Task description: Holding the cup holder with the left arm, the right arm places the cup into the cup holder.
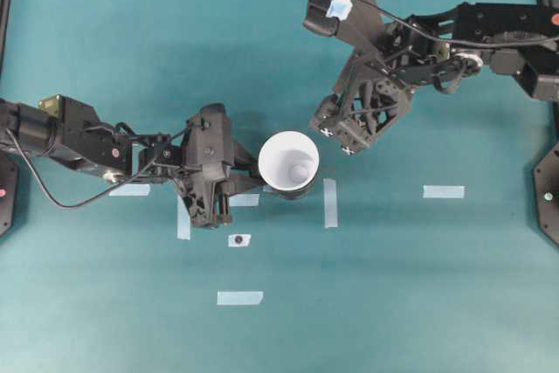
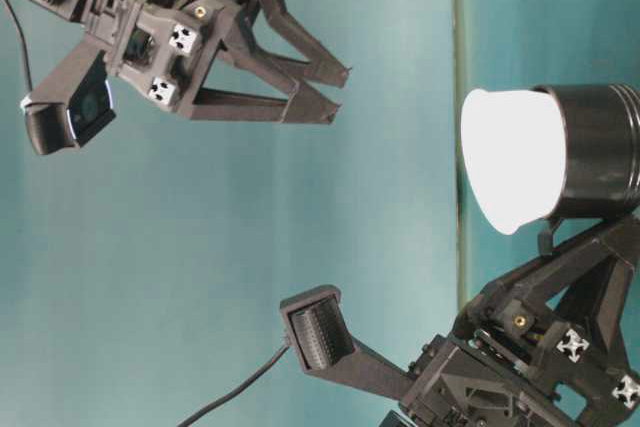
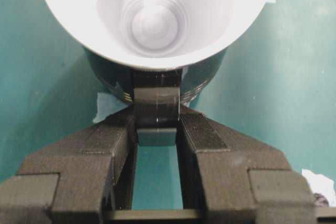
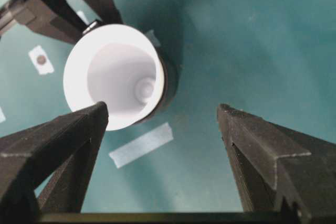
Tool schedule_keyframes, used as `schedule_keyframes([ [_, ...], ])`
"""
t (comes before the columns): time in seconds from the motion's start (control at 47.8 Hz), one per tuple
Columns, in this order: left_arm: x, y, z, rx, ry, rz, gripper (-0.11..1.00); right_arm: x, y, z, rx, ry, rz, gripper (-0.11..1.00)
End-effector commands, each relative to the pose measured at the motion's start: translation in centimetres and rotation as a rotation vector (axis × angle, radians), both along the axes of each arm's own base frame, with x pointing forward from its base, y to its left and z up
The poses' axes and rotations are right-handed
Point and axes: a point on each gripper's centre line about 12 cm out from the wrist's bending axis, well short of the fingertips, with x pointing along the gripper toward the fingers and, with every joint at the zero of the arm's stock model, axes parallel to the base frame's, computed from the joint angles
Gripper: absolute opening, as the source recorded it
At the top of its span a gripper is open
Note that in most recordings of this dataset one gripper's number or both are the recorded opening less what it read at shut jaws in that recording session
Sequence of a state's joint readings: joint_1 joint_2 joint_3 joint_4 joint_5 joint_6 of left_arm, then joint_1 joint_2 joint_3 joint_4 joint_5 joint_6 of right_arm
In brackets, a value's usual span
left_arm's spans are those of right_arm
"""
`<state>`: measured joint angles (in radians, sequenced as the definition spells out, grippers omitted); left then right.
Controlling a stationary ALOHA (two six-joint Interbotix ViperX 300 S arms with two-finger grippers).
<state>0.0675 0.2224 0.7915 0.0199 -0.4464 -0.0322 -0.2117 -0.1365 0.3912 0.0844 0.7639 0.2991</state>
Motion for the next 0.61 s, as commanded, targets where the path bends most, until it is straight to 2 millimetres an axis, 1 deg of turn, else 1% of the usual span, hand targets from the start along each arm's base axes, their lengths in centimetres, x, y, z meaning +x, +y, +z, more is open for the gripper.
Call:
schedule_keyframes([
  [0.0,0.6,0.0,1.6,0.001,-0.046,-0.002,0.25,0.0,0.1,1.1,-0.002,-0.035,-0.008,0.91],
  [0.105,0.7,0.0,1.7,-0.003,-0.046,0.002,0.26,-0.1,0.1,0.9,-0.003,-0.032,-0.008,0.91],
  [0.146,0.8,0.0,1.8,-0.004,-0.051,0.003,0.32,-0.1,0.1,0.9,-0.001,-0.032,-0.008,0.91],
  [0.293,1.0,0.1,2.3,-0.002,-0.065,0.004,0.75,-0.1,0.1,0.9,-0.001,-0.031,-0.008,0.91],
  [0.376,1.0,0.1,2.5,-0.004,-0.069,0.006,0.93,-0.2,0.1,0.7,0.0,-0.026,-0.008,0.91],
  [0.418,1.0,0.1,2.6,-0.001,-0.072,0.004,0.96,-0.2,0.1,0.8,-0.002,-0.027,-0.008,0.91],
  [0.585,1.0,0.1,3.3,0.0,-0.089,0.004,0.93,-0.2,0.1,0.7,0.001,-0.026,-0.01,0.91],
])
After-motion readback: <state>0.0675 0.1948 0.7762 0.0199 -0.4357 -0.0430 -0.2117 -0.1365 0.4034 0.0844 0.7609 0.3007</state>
